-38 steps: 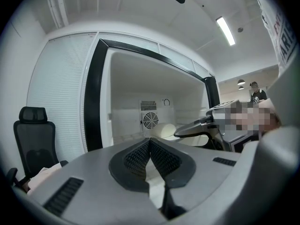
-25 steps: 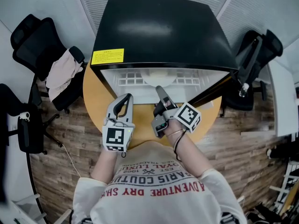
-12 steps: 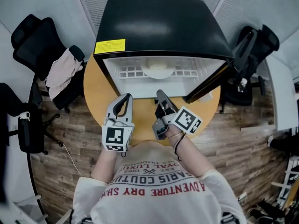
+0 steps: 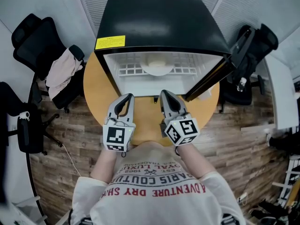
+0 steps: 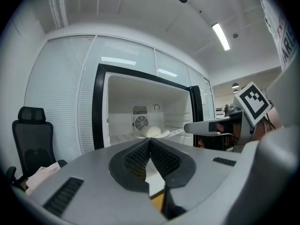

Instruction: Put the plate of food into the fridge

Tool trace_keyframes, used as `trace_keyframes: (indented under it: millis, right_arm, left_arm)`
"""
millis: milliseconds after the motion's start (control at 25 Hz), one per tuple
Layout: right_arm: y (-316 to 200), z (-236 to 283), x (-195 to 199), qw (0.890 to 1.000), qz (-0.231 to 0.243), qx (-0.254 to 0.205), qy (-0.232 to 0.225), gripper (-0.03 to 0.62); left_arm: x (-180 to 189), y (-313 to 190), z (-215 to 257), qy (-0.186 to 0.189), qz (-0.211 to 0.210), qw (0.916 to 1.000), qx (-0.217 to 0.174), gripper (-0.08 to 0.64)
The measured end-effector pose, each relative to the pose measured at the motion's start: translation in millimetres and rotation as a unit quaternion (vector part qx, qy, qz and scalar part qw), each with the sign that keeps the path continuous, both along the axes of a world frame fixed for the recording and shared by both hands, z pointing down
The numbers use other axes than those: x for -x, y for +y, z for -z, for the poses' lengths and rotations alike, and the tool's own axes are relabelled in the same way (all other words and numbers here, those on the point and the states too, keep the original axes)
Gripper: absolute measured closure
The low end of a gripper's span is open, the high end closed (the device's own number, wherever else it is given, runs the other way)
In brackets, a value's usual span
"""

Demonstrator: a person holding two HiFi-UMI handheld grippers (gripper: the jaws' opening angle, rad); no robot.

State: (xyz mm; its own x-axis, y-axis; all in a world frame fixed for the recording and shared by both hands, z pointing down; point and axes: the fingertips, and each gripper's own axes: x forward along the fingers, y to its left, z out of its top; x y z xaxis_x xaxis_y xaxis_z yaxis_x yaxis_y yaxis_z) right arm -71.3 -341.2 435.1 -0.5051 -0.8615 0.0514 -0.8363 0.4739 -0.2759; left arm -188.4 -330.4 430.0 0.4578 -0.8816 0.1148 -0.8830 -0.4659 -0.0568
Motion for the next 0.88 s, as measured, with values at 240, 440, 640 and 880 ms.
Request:
trace_keyframes:
  millis: [240,440,640,880]
  right_arm:
    - [12,10,1,0.994,0.000,-0.069,0.087,0.565]
    - [13,3,2,0.993,0.005,-0.062,0.099,0.565]
    - [13,6,7,0.991,0.017,-0.070,0.110,0.565]
    - [15,14,14,0.989,0.033,-0.084,0.121,0.565]
  left_arm:
    - [-2,5,8,0.011,-0.006,0.9998,-0.013,0.526]
    - [0,4,9,0.009,-0.003,0.9999,-0.014,0.527]
    - [3,4,10,0.008,0.005,0.9998,-0.015,0.526]
    - [4,1,11,0.008,0.010,0.9998,-0.016,0.526]
